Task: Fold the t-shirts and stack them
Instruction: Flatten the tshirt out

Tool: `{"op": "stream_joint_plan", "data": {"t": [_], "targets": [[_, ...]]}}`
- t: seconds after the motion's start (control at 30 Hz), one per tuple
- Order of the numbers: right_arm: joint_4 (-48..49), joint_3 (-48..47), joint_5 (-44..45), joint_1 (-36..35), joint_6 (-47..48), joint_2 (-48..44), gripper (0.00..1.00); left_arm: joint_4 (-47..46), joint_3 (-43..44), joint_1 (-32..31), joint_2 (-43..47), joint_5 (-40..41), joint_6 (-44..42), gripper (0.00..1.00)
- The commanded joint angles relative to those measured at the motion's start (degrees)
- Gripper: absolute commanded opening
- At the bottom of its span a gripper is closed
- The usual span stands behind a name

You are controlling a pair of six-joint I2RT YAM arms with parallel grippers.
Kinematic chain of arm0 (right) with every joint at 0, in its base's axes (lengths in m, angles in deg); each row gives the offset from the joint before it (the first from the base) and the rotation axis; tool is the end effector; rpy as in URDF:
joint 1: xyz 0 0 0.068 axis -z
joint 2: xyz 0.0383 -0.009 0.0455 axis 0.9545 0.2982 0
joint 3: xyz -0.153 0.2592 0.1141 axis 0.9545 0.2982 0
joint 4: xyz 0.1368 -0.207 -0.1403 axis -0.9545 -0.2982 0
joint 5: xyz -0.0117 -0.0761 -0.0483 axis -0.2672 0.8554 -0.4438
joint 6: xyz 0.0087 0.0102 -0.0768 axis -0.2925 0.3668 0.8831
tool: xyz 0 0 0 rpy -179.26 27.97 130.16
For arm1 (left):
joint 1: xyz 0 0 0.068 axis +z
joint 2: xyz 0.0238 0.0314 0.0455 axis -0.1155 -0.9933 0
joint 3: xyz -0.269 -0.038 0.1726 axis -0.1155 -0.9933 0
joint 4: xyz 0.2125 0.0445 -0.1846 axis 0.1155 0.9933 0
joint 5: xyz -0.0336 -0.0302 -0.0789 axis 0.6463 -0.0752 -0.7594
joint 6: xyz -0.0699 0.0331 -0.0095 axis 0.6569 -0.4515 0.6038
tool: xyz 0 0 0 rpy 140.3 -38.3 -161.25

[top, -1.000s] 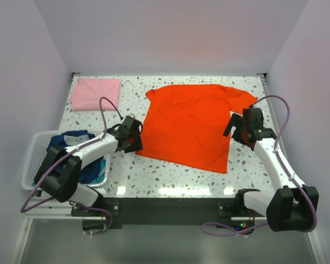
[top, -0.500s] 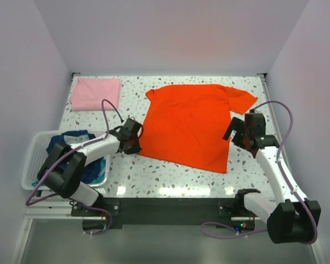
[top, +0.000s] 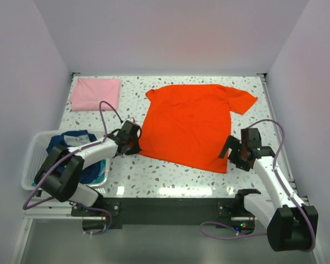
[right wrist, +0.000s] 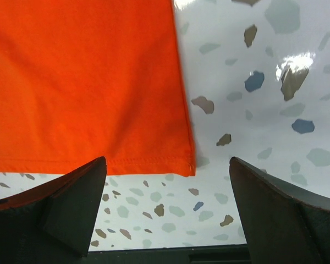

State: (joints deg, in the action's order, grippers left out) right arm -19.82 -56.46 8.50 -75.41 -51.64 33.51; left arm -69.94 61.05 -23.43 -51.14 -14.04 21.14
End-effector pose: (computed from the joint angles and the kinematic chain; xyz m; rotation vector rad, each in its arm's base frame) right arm 0.1818 0.0104 0.2118 0.6450 2.5667 0.2323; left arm 0.2599 -0.1400 0.1593 -0.3301 2.6003 -0.2765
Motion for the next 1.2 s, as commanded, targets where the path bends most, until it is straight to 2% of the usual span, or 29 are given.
{"op": "stream_joint_plan", "data": {"t": [0.0,0.03,0.07,0.17,0.27,0.4,0.57,0.9,0.93,1.1,1.13,1.17], "targets": [[-0.8,1.8,-2.9,-0.2,-2.3,0.1,0.95,-2.4,-1.2,0.0,1.7,-0.6,-0.8,0.0],[-0.6,2.1,-2.9,-0.5,-2.4,0.1,0.93,-2.6,-1.4,-0.1,1.9,-0.6,-0.8,0.0],[-0.2,2.8,-3.0,-0.6,-2.7,0.3,0.86,-2.9,-1.6,0.0,2.2,-0.6,-0.8,0.0],[1.6,4.1,-4.4,-1.6,-3.6,1.2,0.74,-3.3,-2.2,0.0,2.8,-0.6,-0.7,0.0],[2.9,5.1,-3.8,-3.4,-4.5,3.1,0.67,-3.8,-2.6,0.0,3.3,-0.7,-0.6,0.0],[2.4,5.2,0.1,-6.7,-5.4,5.2,0.63,-3.9,-2.6,0.0,3.3,-0.6,-0.6,0.0],[3.9,6.4,1.1,-7.5,-6.4,6.0,0.51,-4.3,-2.8,0.0,3.4,-0.7,-0.6,0.0],[5.0,6.0,3.9,-7.6,-7.2,8.9,0.49,-4.0,-2.8,0.0,3.2,-0.5,-0.6,0.0],[5.4,6.1,3.7,-7.7,-7.0,9.3,0.44,-4.1,-2.8,0.0,3.2,-0.5,-0.6,0.0],[8.5,6.9,3.0,-7.6,-7.0,11.5,0.31,-4.9,-2.6,0.0,2.6,-0.7,-0.6,0.0],[8.7,6.9,2.9,-7.6,-6.9,11.8,0.24,-5.0,-2.3,0.0,2.4,-0.7,-0.4,0.0],[9.2,7.0,2.9,-7.6,-6.7,12.3,0.21,-5.1,-2.2,0.0,2.2,-0.7,-0.4,0.0]]}}
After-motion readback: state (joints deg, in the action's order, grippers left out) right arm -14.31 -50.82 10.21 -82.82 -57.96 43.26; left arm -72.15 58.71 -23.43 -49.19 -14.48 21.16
